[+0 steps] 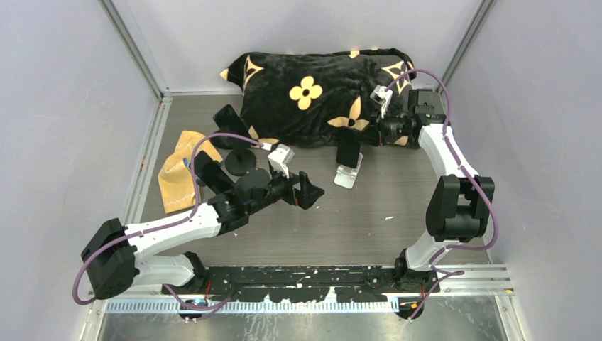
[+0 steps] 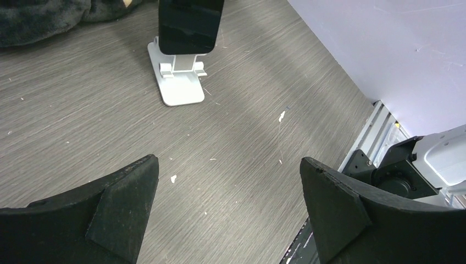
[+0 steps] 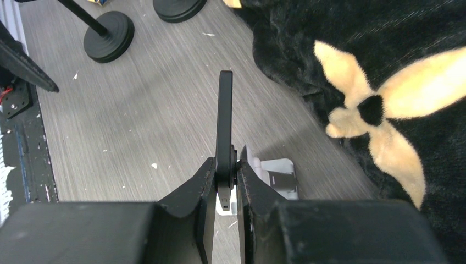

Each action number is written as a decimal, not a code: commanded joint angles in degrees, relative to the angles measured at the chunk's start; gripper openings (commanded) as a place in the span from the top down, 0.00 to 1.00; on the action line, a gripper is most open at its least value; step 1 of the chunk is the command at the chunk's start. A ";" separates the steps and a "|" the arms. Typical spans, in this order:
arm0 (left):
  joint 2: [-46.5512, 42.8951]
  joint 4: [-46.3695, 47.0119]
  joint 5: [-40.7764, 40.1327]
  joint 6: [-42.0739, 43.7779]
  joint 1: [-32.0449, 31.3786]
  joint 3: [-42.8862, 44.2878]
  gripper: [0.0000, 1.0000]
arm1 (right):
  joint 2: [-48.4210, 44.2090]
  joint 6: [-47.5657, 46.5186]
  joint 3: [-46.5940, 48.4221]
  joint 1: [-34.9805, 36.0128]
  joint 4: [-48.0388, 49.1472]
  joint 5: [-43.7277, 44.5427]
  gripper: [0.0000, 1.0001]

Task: Place the phone on the phone stand

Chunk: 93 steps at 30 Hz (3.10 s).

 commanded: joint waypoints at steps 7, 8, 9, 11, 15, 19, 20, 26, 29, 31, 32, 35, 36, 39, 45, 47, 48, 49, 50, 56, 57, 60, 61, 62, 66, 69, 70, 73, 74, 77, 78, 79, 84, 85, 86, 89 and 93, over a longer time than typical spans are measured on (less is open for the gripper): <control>-0.79 3.83 -0.86 -0.44 0.16 -0.01 0.00 | 0.13 3.52 -2.06 0.35 7.79 -1.12 0.99; -0.79 3.97 -0.90 -0.42 0.16 -0.10 0.00 | 0.13 2.62 -2.31 0.37 7.13 -1.21 0.99; -0.79 4.14 -0.90 -0.44 0.16 -0.17 0.00 | 0.13 1.70 -2.45 0.37 6.11 -1.16 0.99; -0.66 4.20 -0.69 -0.47 0.21 -0.13 0.00 | 0.15 0.40 -2.85 0.28 5.10 -0.85 0.99; -0.78 4.25 -0.68 -0.35 0.16 -0.29 0.00 | 0.20 -1.32 -3.67 0.19 4.15 -0.30 0.98; -1.03 4.29 -0.89 -0.37 0.21 -0.45 0.00 | 0.89 -2.22 -4.10 0.19 3.66 0.77 0.92; -1.05 4.29 -0.86 -0.42 0.17 -0.52 0.00 | 1.02 -2.50 -4.19 0.19 3.44 0.93 0.91; -0.79 4.79 -0.60 -0.59 0.16 -0.65 0.00 | 1.29 -4.26 -4.53 0.19 1.57 1.41 0.82; -0.61 4.90 -0.55 -0.68 0.16 -0.57 0.00 | 1.15 -4.39 -5.21 0.16 1.32 1.99 0.77; -0.61 4.91 -0.46 -0.69 0.16 -0.54 0.00 | 0.88 -4.39 -5.58 0.11 1.17 2.25 0.74; -0.54 4.97 -0.46 -0.72 0.16 -0.56 0.00 | 0.77 -4.39 -5.63 0.11 1.03 2.35 0.73; -0.36 5.12 -0.38 -0.84 0.16 -0.56 0.00 | 0.61 -4.32 -5.81 0.11 0.54 2.58 0.68; -0.27 5.21 -0.25 -0.91 0.16 -0.52 0.00 | 0.57 -4.24 -5.88 0.05 0.59 2.75 0.66; -0.05 5.42 -0.03 -1.11 0.16 -0.48 0.00 | 0.61 -3.96 -5.86 0.02 0.23 2.90 0.63; 0.09 5.52 0.13 -1.23 0.17 -0.39 0.00 | 0.73 -3.33 -5.03 0.02 0.10 3.28 0.60; 0.17 5.60 0.15 -1.34 0.16 -0.39 0.00 | 0.85 -2.68 -4.29 0.02 0.09 3.75 0.57; 0.29 5.61 0.23 -1.49 0.16 -0.32 0.00 | 0.88 -2.38 -3.85 0.02 0.09 4.04 0.55; 0.29 5.61 0.28 -1.49 0.16 -0.30 0.00 | 0.91 -2.03 -3.18 0.02 0.09 4.33 0.53; 0.35 5.73 0.39 -1.60 0.16 -0.30 0.00 | 0.98 -1.76 -2.73 -0.03 0.09 4.45 0.52; 0.44 5.96 0.59 -1.67 0.16 -0.30 0.00 | 1.42 -1.02 0.36 -0.23 -1.05 4.61 0.49; 0.44 5.96 0.60 -1.68 0.16 -0.30 0.00 | 1.62 -0.97 0.79 -0.24 -1.23 4.58 0.49; 0.42 5.96 0.67 -1.70 0.16 -0.26 0.00 | 1.97 -0.97 1.86 -0.25 -2.11 4.19 0.50; 0.44 5.96 0.62 -1.70 0.16 -0.29 0.00 | 2.15 -0.96 2.05 -0.25 -2.38 4.00 0.51; 0.45 5.96 0.64 -1.71 0.17 -0.30 0.00 | 2.28 -0.96 2.27 -0.25 -2.68 3.84 0.52; 0.44 5.96 0.68 -1.76 0.16 -0.26 0.00 | 3.19 -0.96 2.99 -0.25 -3.52 3.23 0.59; 0.53 5.96 0.74 -1.81 0.16 -0.13 0.00 | 4.23 -1.51 3.86 -0.25 -5.02 2.85 0.65; 0.59 5.88 0.76 -1.87 0.16 -0.05 0.00 | 4.65 -2.11 4.31 -0.25 -5.93 2.67 0.67; 0.70 5.87 0.85 -1.87 0.16 0.13 0.00 | 5.75 -3.51 5.88 -0.25 -8.41 2.21 0.77; 0.79 5.87 0.85 -1.89 0.16 0.14 0.00 | 6.06 -4.18 6.40 -0.25 -9.53 1.99 0.80; 1.01 5.87 0.94 -1.97 0.16 0.35 0.00 | 6.22 -6.31 7.50 -0.25 -11.02 1.13 0.87; 1.14 5.81 0.99 -1.95 0.16 0.39 0.00 | 6.18 -6.77 7.72 -0.25 -11.15 0.90 0.89; 1.14 5.79 1.03 -1.94 0.16 0.47 0.00 | 6.18 -7.11 7.98 -0.25 -11.20 0.64 0.90; 1.32 5.70 1.22 -1.83 0.16 0.67 0.00 | 6.70 -9.10 9.97 -0.25 -12.37 -0.59 0.93; 1.32 5.70 1.21 -1.87 0.16 0.66 0.00 | 6.90 -9.32 10.45 -0.25 -12.65 -1.00 0.94; 1.32 5.70 1.21 -1.86 0.16 0.62 0.00 | 7.05 -9.40 10.86 -0.25 -12.78 -1.47 0.95; 1.32 5.70 1.12 -1.75 0.16 0.58 0.00 | 6.94 -9.28 11.17 -0.18 -12.18 -2.89 0.98; 1.50 5.87 1.12 -1.57 0.16 0.58 0.00 | 6.63 -7.73 9.97 0.26 -9.81 -1.68 0.98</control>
